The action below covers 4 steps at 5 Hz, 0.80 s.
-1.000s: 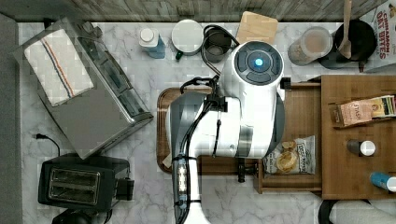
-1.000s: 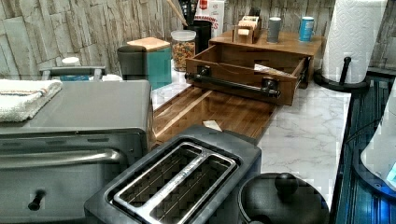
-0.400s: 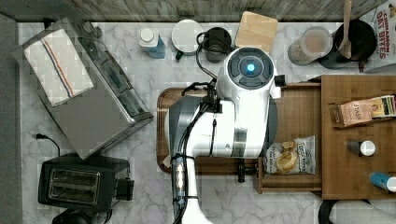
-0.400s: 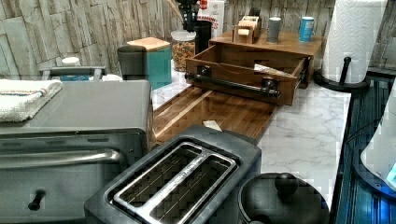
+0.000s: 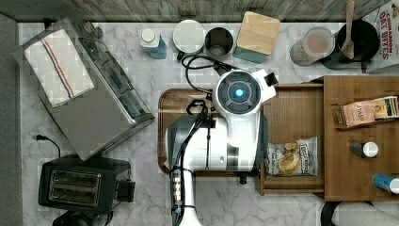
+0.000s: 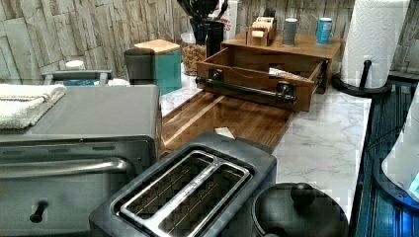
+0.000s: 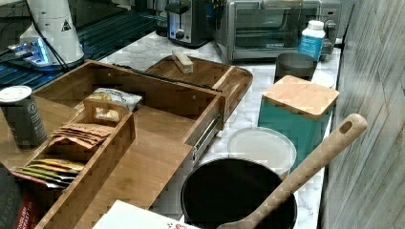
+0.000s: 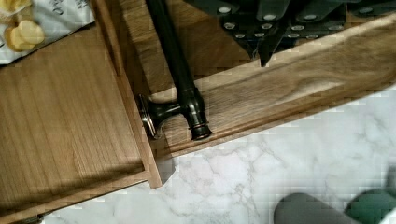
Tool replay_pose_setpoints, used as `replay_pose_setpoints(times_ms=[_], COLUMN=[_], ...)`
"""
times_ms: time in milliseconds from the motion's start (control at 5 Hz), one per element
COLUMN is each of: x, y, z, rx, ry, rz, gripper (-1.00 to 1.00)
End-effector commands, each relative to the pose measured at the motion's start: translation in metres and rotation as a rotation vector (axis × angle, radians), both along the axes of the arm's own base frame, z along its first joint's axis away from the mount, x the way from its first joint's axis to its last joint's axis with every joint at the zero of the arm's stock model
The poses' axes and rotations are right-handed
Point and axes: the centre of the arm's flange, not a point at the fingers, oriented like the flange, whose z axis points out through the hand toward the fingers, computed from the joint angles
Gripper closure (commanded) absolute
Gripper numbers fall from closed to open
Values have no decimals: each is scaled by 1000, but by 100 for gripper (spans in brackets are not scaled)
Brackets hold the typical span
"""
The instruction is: Close the drawer.
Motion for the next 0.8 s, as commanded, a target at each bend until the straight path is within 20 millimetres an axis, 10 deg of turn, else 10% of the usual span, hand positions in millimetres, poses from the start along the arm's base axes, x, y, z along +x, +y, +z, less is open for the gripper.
replay_pose_setpoints(times_ms=[200,800], x=[-29,-26], y=[61,46], z=[-41,-123], rx=[-62,-102], ry=[-3,85], rz=[292,269], gripper=[100,100])
